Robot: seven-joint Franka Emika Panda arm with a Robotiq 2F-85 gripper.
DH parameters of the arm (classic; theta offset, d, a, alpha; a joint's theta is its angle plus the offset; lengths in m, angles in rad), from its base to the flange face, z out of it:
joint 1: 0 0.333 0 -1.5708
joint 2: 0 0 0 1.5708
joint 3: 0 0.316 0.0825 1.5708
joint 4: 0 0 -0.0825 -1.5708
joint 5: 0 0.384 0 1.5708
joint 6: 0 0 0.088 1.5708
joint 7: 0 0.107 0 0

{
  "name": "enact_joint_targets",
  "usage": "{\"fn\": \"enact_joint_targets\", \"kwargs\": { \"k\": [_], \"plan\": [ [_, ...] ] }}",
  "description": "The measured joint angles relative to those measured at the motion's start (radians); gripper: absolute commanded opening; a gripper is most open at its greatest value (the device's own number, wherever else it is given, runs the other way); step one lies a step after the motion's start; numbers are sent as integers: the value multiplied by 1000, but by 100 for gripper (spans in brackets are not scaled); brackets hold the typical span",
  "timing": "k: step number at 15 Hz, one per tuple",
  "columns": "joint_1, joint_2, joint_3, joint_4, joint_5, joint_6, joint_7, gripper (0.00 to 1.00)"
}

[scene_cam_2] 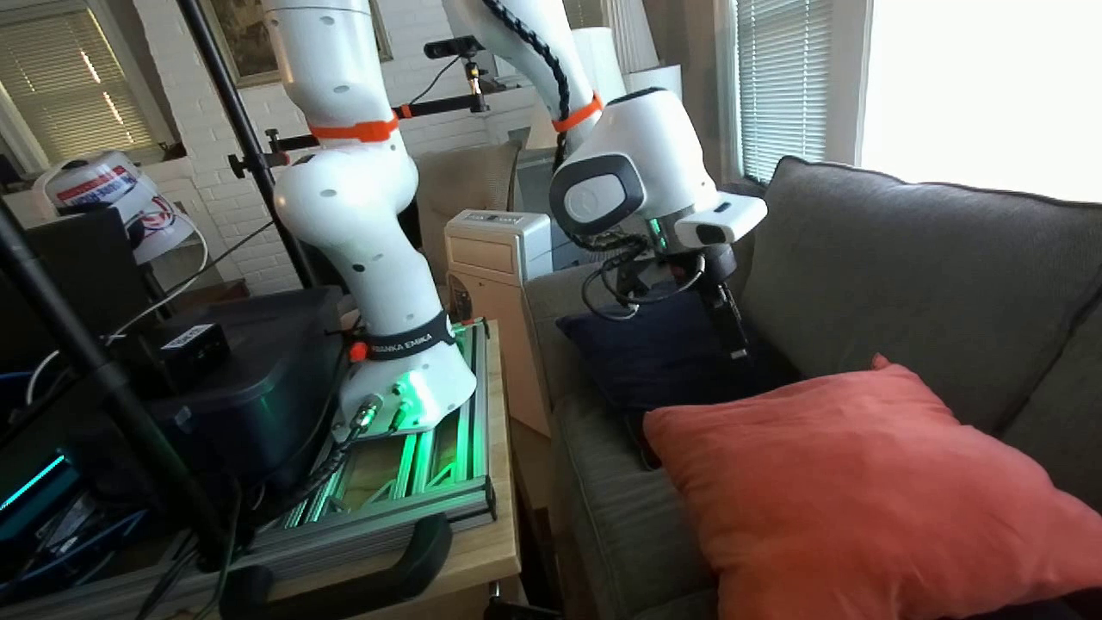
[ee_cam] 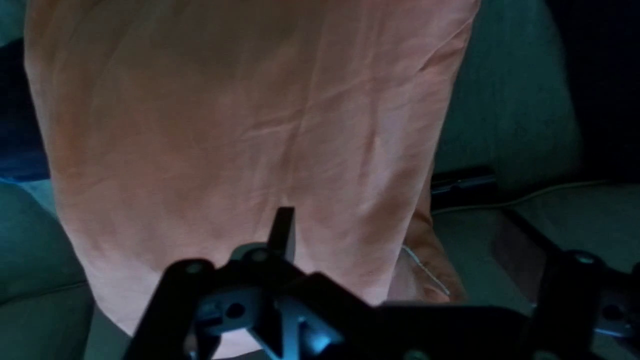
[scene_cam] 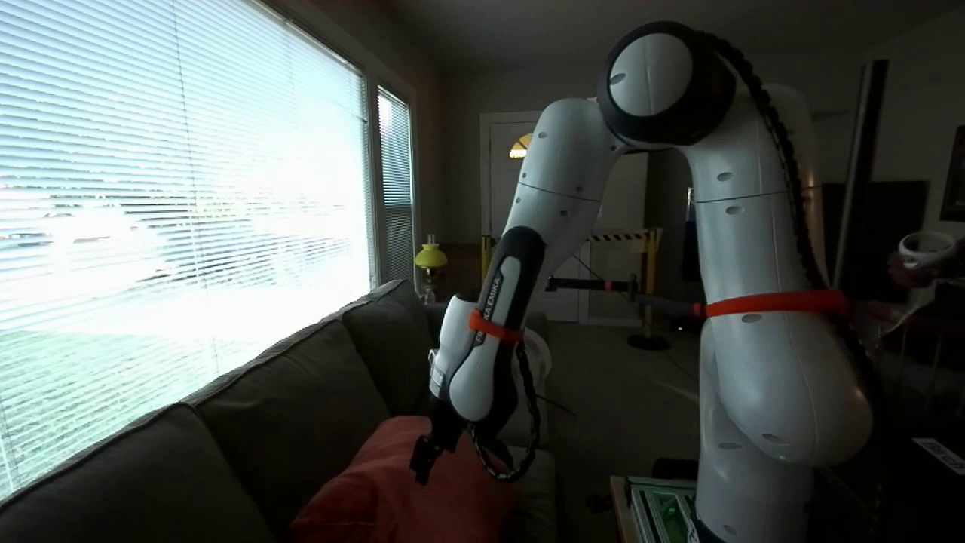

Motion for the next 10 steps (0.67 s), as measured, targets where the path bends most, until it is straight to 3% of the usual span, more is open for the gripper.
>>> {"fn": "enact_joint_targets", "kwargs": {
  "k": [2, 5, 10],
  "plan": [
    [16, 51, -57, 4, -43, 72, 13, 100],
    [30, 71, -82, 12, -49, 83, 11, 100],
    [197, 155, -300, 58, -28, 88, 5, 100]
  ]
}}
